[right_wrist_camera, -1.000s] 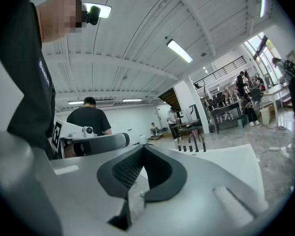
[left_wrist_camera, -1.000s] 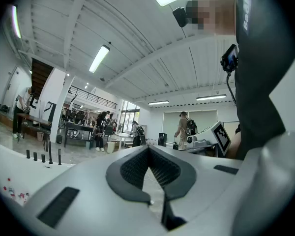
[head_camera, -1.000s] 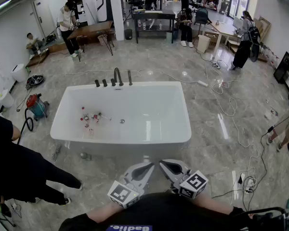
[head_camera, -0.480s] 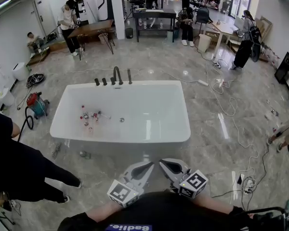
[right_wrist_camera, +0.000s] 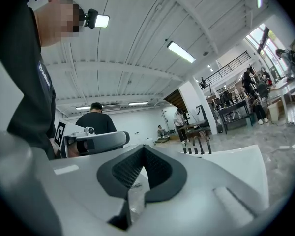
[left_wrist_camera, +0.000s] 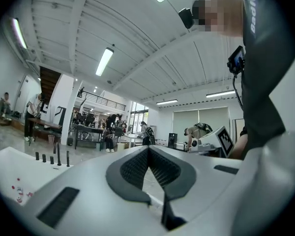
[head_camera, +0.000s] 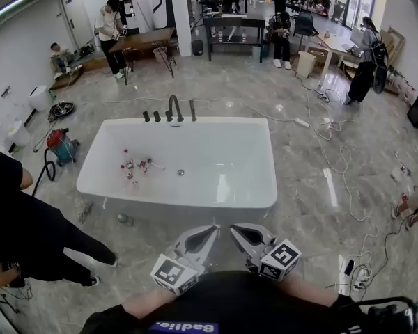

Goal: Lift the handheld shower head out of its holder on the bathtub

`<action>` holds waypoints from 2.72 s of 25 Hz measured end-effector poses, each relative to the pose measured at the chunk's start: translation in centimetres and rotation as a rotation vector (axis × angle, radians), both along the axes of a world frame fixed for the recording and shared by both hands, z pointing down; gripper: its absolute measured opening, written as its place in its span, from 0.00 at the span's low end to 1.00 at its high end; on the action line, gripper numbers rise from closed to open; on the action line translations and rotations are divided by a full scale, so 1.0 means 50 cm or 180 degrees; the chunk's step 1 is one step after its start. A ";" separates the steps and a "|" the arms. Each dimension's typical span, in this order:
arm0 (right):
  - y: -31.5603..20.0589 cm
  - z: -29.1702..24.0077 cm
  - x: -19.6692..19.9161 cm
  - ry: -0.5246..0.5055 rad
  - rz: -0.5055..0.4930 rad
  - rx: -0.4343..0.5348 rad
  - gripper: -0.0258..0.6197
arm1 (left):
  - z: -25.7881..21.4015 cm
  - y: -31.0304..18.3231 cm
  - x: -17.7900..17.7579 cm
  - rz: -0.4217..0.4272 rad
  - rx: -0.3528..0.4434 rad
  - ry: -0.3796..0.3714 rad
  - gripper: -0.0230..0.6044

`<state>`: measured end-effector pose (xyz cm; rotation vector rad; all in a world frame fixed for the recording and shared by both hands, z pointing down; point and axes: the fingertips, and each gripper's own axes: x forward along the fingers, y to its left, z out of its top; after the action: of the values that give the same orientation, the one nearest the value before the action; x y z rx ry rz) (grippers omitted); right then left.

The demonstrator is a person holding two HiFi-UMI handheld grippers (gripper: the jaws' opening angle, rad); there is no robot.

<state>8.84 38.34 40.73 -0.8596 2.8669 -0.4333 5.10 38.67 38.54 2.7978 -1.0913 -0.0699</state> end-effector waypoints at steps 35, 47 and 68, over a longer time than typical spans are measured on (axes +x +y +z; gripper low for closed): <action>-0.789 0.072 -0.296 0.0354 0.0568 -0.0088 0.03 | 0.073 -0.857 -0.348 0.0297 -0.0073 0.0043 0.04; -0.850 0.079 -0.171 0.0231 0.0424 -0.0139 0.03 | 0.087 -0.929 -0.249 -0.0072 -0.0044 -0.0090 0.05; -1.003 0.090 -0.025 0.0229 0.0133 0.0031 0.04 | 0.069 -1.075 -0.131 -0.0677 0.0074 -0.0369 0.05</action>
<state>7.59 -11.82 45.22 -0.9505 2.9074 -0.3913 -1.45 -15.10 42.00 2.7246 -1.4209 0.0589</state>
